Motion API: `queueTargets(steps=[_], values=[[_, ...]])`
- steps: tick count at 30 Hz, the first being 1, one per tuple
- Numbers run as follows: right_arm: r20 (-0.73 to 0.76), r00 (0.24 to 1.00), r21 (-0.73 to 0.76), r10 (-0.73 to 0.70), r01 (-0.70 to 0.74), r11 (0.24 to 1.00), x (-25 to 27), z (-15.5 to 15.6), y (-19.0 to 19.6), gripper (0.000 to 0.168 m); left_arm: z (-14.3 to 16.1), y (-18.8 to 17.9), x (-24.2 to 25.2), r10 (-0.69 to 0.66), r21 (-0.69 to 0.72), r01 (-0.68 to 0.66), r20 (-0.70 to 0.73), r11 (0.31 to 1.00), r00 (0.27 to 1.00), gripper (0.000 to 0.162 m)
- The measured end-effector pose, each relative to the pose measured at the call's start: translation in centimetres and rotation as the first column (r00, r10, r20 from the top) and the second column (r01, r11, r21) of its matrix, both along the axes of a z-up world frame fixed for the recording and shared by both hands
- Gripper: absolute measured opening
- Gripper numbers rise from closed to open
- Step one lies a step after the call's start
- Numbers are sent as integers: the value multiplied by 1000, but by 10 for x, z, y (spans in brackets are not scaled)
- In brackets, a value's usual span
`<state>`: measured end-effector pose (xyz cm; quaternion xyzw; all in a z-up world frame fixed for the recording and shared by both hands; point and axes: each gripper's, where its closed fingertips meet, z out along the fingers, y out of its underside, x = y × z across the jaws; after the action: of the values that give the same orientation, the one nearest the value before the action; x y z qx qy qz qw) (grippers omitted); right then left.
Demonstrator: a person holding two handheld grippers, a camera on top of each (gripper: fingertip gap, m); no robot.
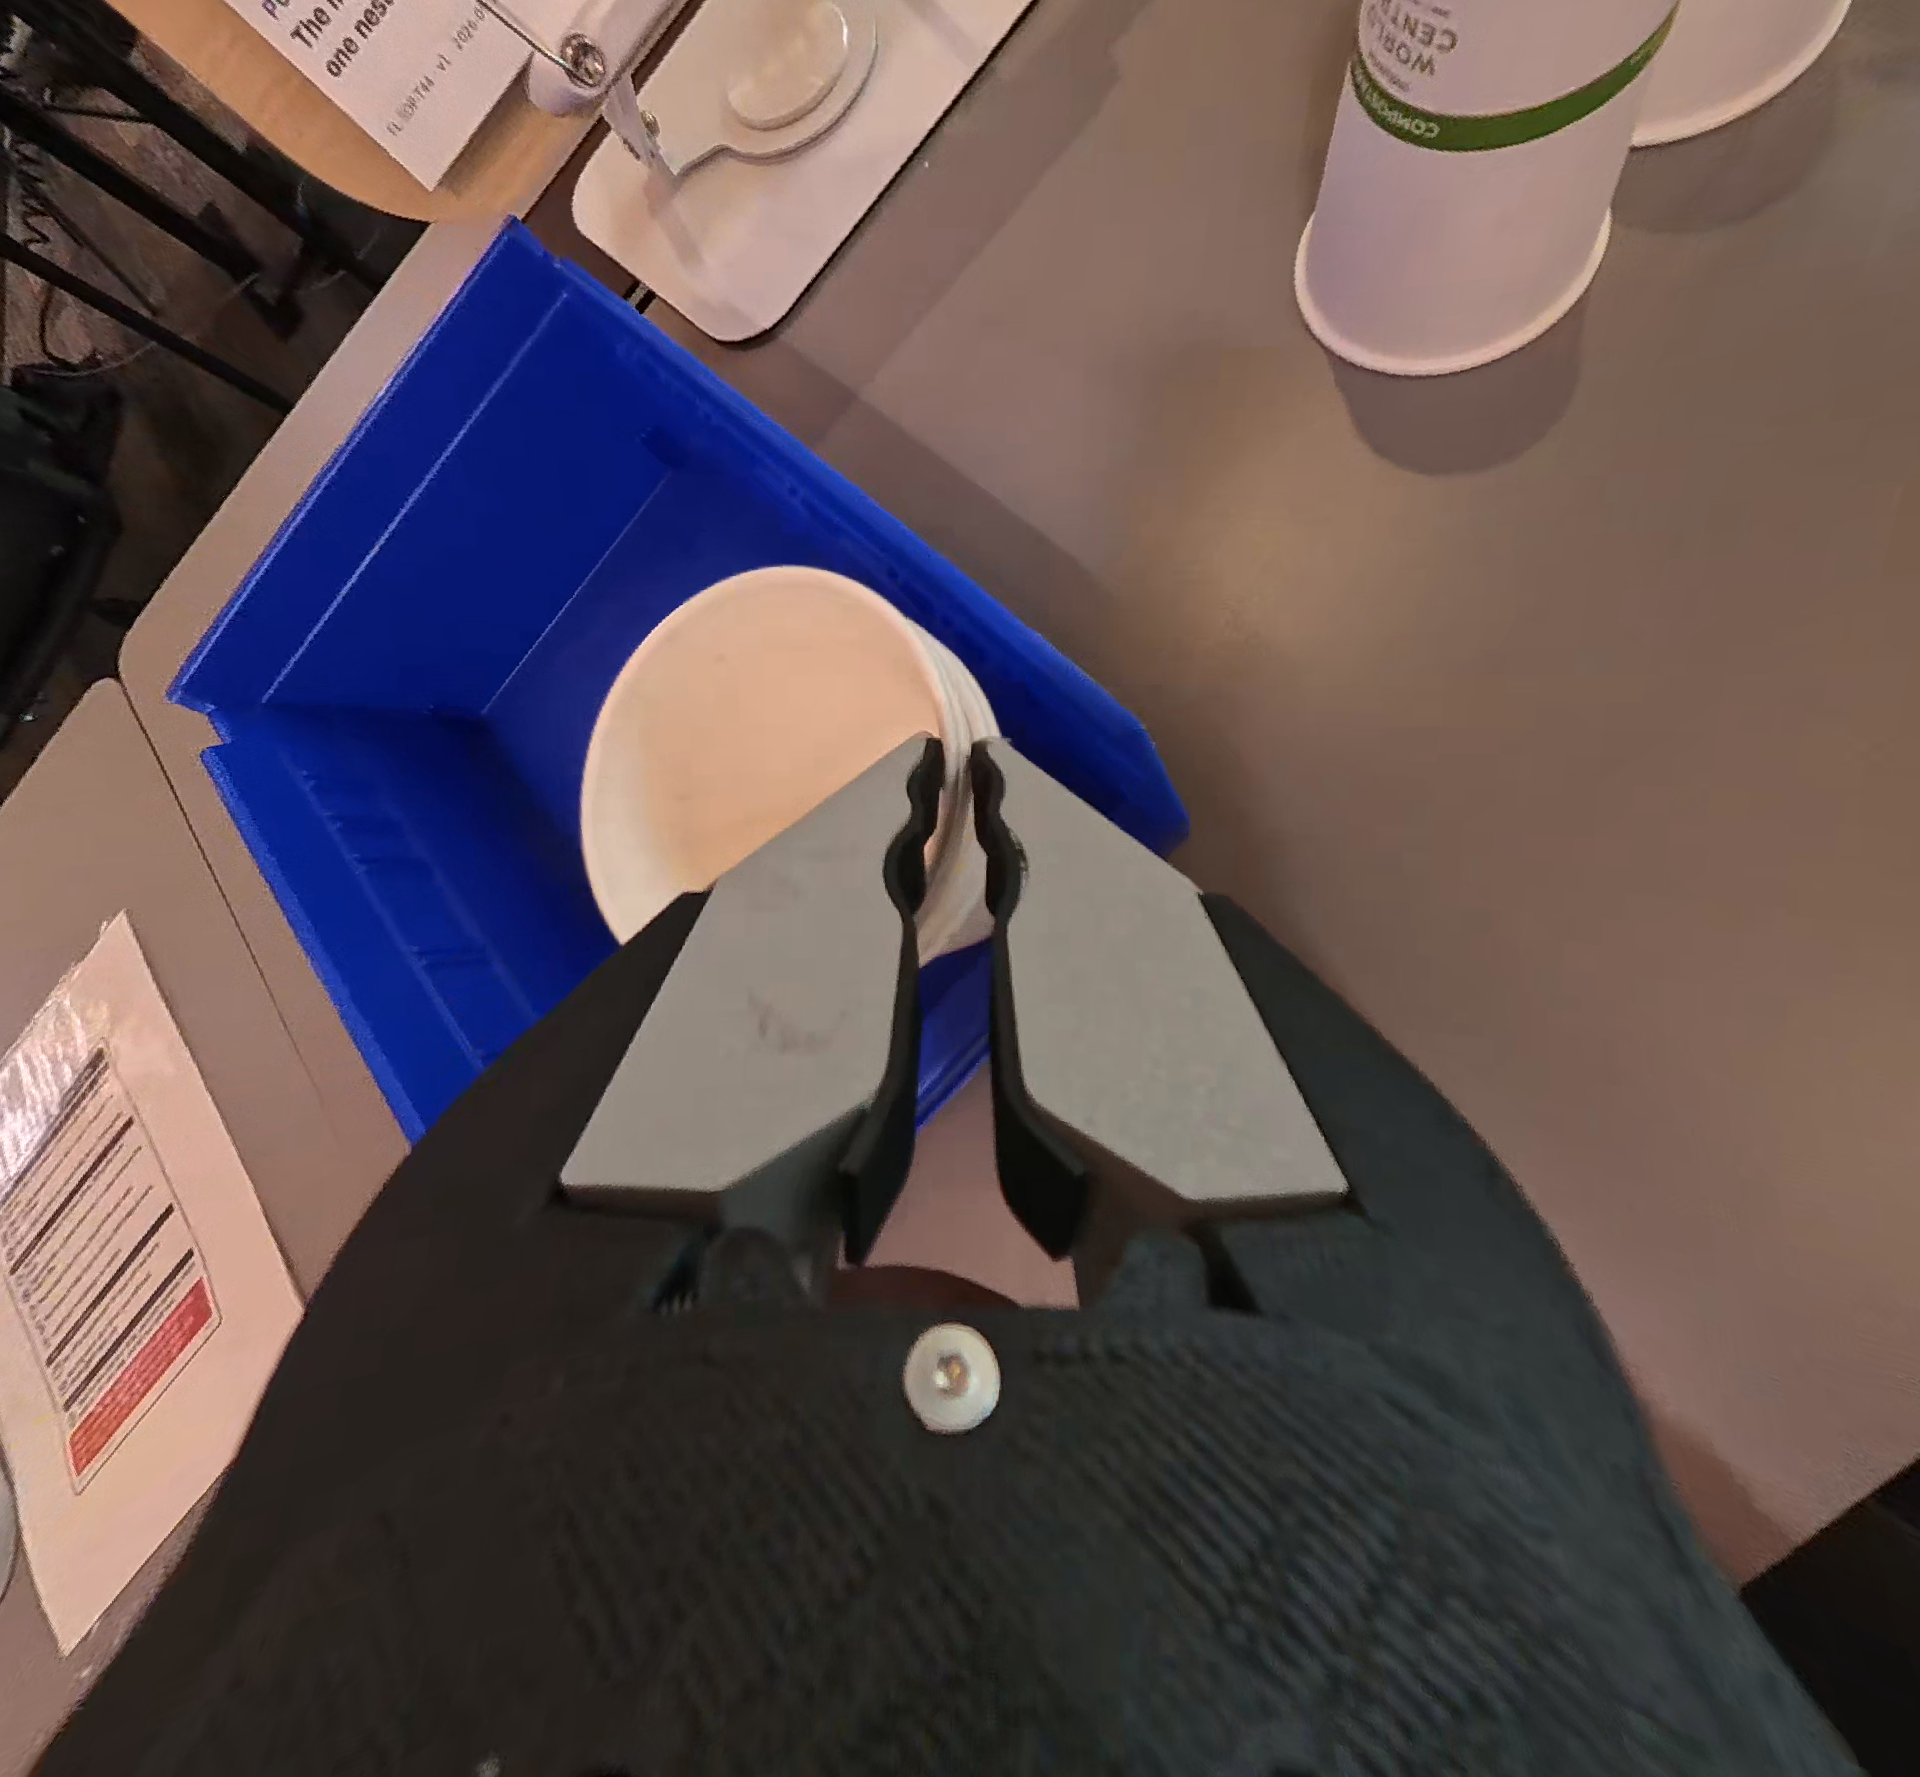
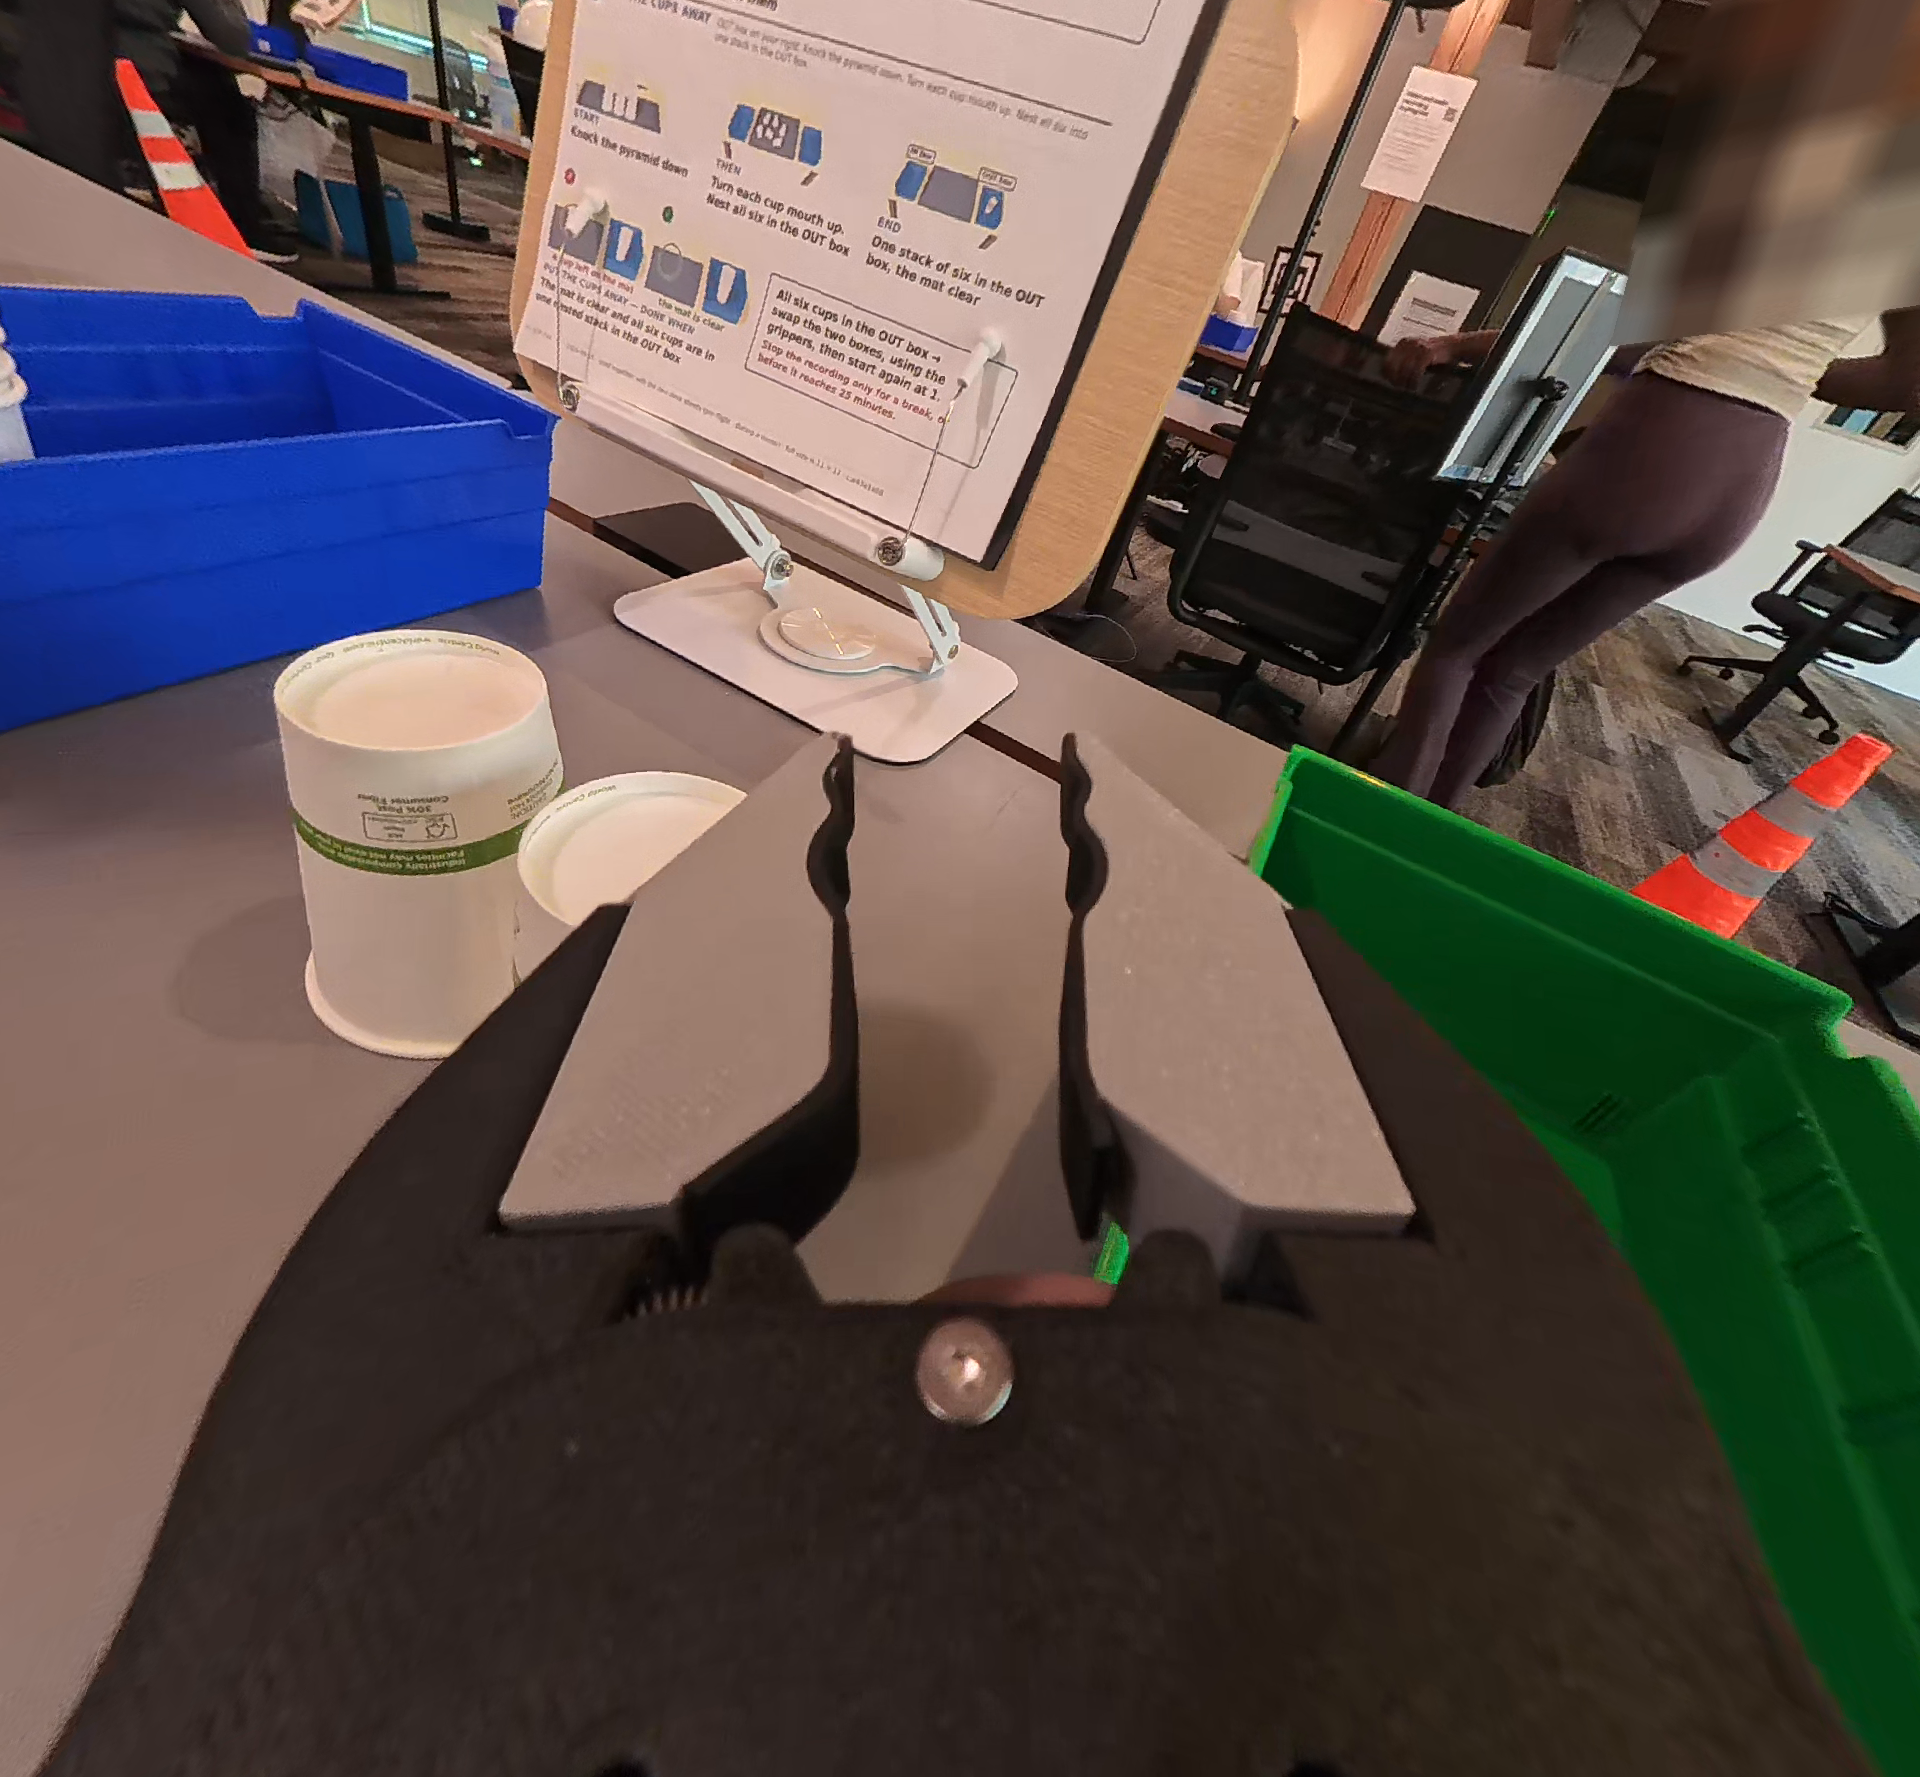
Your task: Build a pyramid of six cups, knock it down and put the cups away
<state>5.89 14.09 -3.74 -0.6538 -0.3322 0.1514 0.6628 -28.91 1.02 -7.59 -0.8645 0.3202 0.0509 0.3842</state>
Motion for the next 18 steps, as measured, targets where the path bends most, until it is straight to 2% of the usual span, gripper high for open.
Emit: queueTargets(steps=[1,7,10,13,18], values=[[10,1000,-3,4,-4,1000,-2,-2,0,37,3,0,0,-4,5,4,16,1000,1000,3],[97,995,2,9,-10,1000,-10,-12,-1,38,24,3,3,-15,81,2,153,997,988,2],[123,992,4,18,-18,1000,-14,-15,-3,38,17,-7,21,-96,23,94,231,995,968,1],[143,990,14,15,-17,1000,-15,-16,-3,38,14,-7,23,-103,10,104,267,994,958,1],[156,987,8,29,-30,1000,-17,-18,-5,38,16,-12,29,-126,-31,158,461,987,879,2]])
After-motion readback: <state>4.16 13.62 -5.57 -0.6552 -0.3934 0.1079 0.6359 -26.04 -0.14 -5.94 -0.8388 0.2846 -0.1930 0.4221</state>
